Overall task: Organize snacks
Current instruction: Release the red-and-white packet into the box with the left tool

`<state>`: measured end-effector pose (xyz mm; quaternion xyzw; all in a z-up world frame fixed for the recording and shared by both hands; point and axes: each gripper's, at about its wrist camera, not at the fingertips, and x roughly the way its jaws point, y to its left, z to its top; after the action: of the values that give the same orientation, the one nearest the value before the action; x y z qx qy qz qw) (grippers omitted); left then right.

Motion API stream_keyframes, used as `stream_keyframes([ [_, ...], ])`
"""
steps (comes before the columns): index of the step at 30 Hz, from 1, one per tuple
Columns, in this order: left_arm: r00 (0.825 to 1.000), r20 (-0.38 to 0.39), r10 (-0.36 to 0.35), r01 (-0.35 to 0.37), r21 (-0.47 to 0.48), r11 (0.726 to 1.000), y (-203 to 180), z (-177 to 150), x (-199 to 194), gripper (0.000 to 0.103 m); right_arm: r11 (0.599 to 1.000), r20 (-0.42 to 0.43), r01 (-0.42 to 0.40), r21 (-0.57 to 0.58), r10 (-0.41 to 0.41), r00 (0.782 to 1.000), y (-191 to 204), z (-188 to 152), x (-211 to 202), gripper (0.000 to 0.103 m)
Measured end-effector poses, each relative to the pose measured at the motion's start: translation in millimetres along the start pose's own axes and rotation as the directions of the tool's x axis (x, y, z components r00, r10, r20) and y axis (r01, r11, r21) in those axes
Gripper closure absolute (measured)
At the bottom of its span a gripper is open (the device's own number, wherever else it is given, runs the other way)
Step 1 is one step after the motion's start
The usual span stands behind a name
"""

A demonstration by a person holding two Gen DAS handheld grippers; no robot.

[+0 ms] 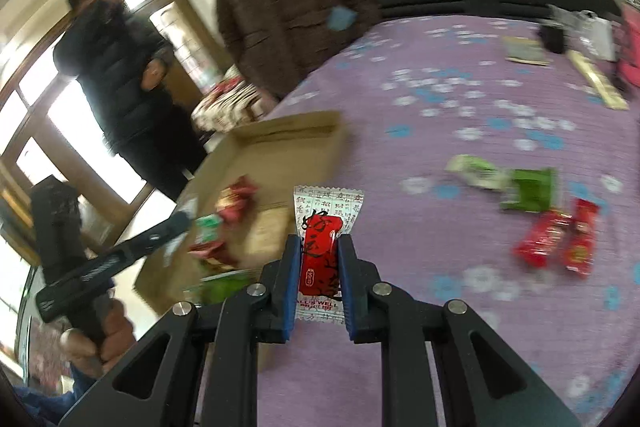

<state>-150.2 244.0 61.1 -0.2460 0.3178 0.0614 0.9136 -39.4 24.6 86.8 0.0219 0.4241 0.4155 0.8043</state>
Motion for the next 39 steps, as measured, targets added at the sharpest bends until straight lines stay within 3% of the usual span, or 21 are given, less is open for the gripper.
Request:
stream_keyframes([
  [5, 0.999, -0.012, 0.043, -0.043, -0.008, 0.999, 16, -7, 1, 0.072, 0.998, -0.064, -0.047, -0.029, 0.045, 0.997, 33, 1, 33, 0.085],
  [11, 0.997, -0.024, 0.075, -0.075, -0.009, 0.997, 30, -15, 4, 0.072, 0.996, -0.115, -0.052, -0.070, 0.043, 0.992, 52, -4, 63, 0.085],
  [27, 0.989, -0.016, 0.144, -0.141, 0.125, 0.982, -6, -30, 21, 0.072, 0.985, -0.112, 0.025, -0.168, -0.044, 0.993, 57, -11, 80, 0.081],
  [31, 0.988, -0.007, 0.151, -0.148, 0.146, 0.978, -12, -31, 18, 0.068, 0.984, -0.098, 0.035, -0.173, -0.052, 0.994, 57, -9, 70, 0.071],
  [36, 0.989, 0.040, 0.143, -0.147, 0.146, 0.978, -15, -26, 4, 0.058, 0.988, 0.040, 0.068, -0.140, -0.063, 0.997, 60, 18, 29, 0.070],
  [39, 0.989, 0.052, 0.142, -0.148, 0.142, 0.979, -15, -23, 0, 0.058, 0.996, 0.142, 0.001, -0.086, 0.011, 0.990, 76, 43, -4, 0.070],
])
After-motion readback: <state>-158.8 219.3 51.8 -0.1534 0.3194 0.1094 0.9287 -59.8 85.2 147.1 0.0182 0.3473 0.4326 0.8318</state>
